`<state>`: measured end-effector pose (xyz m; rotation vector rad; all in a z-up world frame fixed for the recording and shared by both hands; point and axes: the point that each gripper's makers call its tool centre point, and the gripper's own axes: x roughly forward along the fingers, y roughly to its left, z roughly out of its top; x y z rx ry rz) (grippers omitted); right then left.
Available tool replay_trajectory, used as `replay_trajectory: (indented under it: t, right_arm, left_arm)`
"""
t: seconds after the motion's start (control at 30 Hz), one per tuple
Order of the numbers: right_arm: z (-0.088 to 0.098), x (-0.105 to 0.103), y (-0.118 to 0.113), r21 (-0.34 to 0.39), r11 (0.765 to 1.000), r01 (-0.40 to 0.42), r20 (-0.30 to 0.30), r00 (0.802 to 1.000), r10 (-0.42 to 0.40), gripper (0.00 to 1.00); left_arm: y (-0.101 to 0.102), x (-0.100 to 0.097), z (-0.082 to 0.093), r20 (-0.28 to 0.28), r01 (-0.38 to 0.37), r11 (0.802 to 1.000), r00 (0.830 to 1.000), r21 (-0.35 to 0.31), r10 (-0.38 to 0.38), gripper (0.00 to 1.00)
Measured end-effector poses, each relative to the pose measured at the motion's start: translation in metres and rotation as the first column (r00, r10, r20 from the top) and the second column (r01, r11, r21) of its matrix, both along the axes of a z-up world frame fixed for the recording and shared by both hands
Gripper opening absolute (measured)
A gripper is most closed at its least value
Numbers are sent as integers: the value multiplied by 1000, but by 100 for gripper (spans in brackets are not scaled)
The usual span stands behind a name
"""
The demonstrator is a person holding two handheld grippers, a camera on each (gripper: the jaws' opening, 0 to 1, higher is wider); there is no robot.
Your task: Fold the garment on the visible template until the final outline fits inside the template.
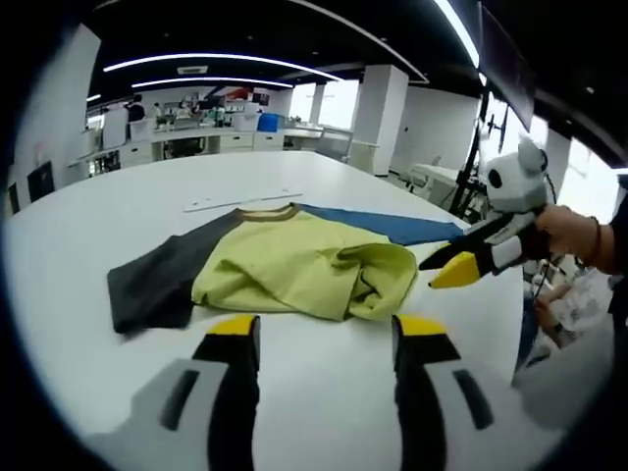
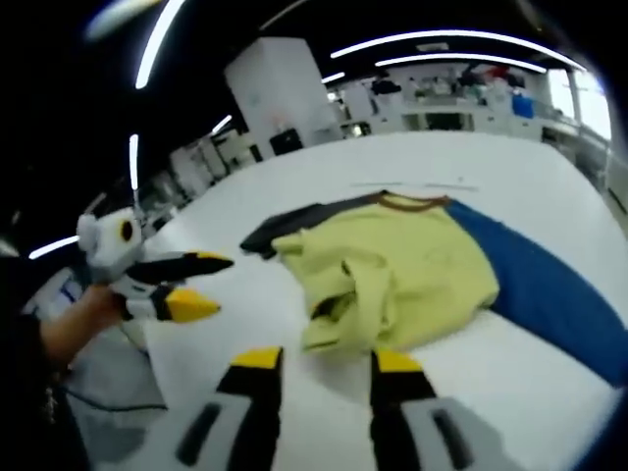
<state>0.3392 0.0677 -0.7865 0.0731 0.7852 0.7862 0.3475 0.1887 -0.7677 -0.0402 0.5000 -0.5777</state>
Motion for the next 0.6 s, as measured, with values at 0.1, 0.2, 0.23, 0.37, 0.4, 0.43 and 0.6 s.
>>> replay_trajectory:
  t: [0.1, 0.2, 0.23, 0.37, 0.4, 0.43, 0.6]
  right_arm:
    - [-6, -6, 7, 9, 1000, -6, -9, 1000, 6, 28]
    - [-11, -7, 13, 35, 999, 12, -21, 1000, -11, 24]
    - [-13, -7, 14, 35, 999, 15, -25, 1000, -14, 23]
    - [-18, -9, 23, 58, 998, 38, -42, 999, -35, 20]
    - [-20, -8, 25, 56, 998, 43, -39, 998, -41, 18]
    - [-22, -7, 25, 52, 998, 48, -39, 998, -46, 17]
    - [-26, 0, 31, 85, 991, 104, -38, 994, -101, 13]
  left_arm:
    - [-7, 7, -4, 5, 7, 1000, 1000, 1, -7, 48]
    - [-16, 15, -10, -1, 7, 1000, 1000, -8, -7, 44]
    - [-18, 16, -12, -6, 8, 1000, 1000, -9, -8, 43]
    - [-29, 23, -23, -24, 18, 1000, 1000, -6, -18, 39]
    - [-31, 25, -25, -24, 17, 1000, 1000, -3, -17, 38]
    - [-31, 26, -26, -24, 18, 1000, 1000, -3, -18, 36]
    - [-41, 35, -36, -36, 23, 1000, 999, -11, -23, 28]
